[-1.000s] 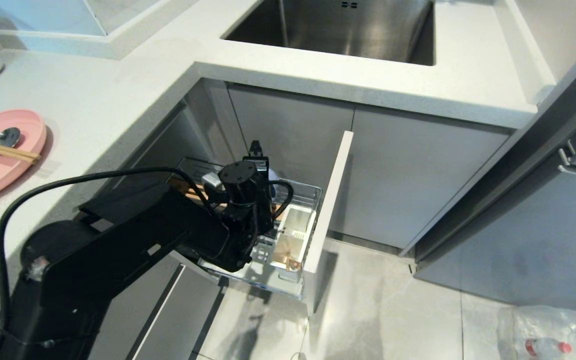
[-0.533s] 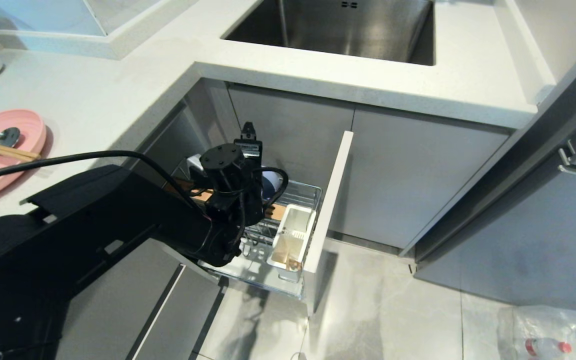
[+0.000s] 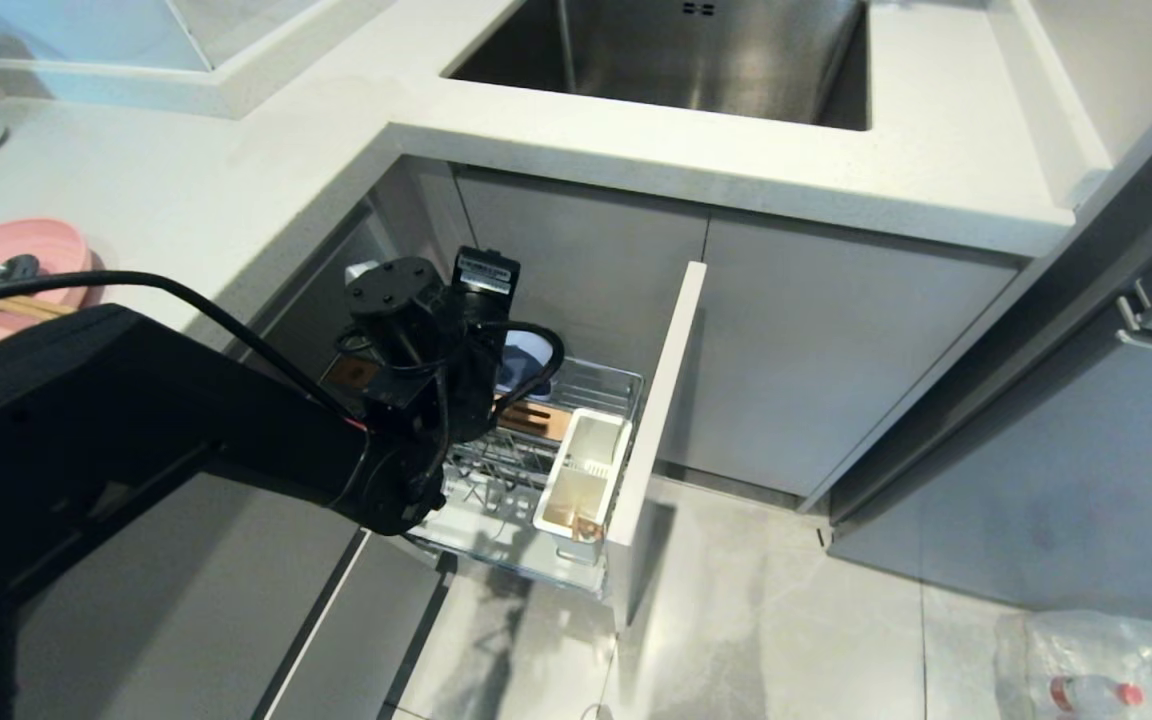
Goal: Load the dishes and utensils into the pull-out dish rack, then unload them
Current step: Pick up the chopsticks and place it in the cupboard
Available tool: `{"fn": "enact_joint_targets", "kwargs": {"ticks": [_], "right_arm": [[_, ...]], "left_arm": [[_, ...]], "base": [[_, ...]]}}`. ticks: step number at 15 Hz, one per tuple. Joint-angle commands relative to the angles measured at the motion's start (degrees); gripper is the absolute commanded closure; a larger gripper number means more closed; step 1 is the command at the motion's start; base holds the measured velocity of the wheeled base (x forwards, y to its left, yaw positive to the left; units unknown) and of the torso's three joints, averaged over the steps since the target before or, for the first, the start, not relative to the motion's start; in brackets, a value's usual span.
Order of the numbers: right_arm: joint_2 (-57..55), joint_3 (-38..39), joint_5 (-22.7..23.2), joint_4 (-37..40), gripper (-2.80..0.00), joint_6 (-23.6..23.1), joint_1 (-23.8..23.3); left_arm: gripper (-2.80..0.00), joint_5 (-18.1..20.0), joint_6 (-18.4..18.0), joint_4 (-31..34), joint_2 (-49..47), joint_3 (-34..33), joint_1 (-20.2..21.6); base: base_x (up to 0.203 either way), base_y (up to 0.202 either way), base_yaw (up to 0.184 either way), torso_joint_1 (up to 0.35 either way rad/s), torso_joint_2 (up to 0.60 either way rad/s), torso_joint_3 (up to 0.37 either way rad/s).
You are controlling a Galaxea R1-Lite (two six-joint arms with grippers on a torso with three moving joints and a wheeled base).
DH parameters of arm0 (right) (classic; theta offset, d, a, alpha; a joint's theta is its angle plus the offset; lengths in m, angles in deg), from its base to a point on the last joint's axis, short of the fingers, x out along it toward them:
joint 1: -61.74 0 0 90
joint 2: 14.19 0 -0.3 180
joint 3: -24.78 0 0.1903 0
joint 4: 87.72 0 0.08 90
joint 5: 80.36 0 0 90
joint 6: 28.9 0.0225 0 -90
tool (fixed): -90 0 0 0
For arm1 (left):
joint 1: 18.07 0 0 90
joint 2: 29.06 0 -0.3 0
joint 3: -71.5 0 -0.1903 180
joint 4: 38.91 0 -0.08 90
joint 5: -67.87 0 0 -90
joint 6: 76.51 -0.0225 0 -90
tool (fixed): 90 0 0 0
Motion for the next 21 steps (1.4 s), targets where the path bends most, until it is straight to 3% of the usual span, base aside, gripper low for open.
{"fn": "enact_joint_targets", "kwargs": {"ticks": [1, 5, 9, 13, 18, 21], "right_arm": [[-0.1, 0.0, 0.0, 0.0, 0.0, 0.0, 0.0], [-0.1, 0.0, 0.0, 0.0, 0.0, 0.0, 0.0], [-0.1, 0.0, 0.0, 0.0, 0.0, 0.1, 0.0], [-0.1, 0.0, 0.0, 0.0, 0.0, 0.0, 0.0], [-0.1, 0.0, 0.0, 0.0, 0.0, 0.0, 0.0], [-0.1, 0.0, 0.0, 0.0, 0.0, 0.0, 0.0]], "left_arm": [[0.0, 1.4, -2.1, -0.5, 4.2, -1.8, 0.1], [0.0, 7.7, -11.3, 1.9, 9.7, -4.7, 0.3], [0.0, 12.5, -25.3, 14.6, 18.6, -5.3, 0.3], [0.0, 12.6, -37.2, 26.5, 27.2, -5.2, 2.0], [0.0, 11.9, -45.5, 37.9, 41.6, -7.0, 2.6], [0.0, 11.0, -46.5, 50.2, 46.8, -2.1, 2.6]], "base": [[0.0, 0.0, 0.0, 0.0, 0.0, 0.0], [0.0, 0.0, 0.0, 0.0, 0.0, 0.0], [0.0, 0.0, 0.0, 0.0, 0.0, 0.0], [0.0, 0.0, 0.0, 0.0, 0.0, 0.0], [0.0, 0.0, 0.0, 0.0, 0.0, 0.0], [0.0, 0.0, 0.0, 0.0, 0.0, 0.0]]}}
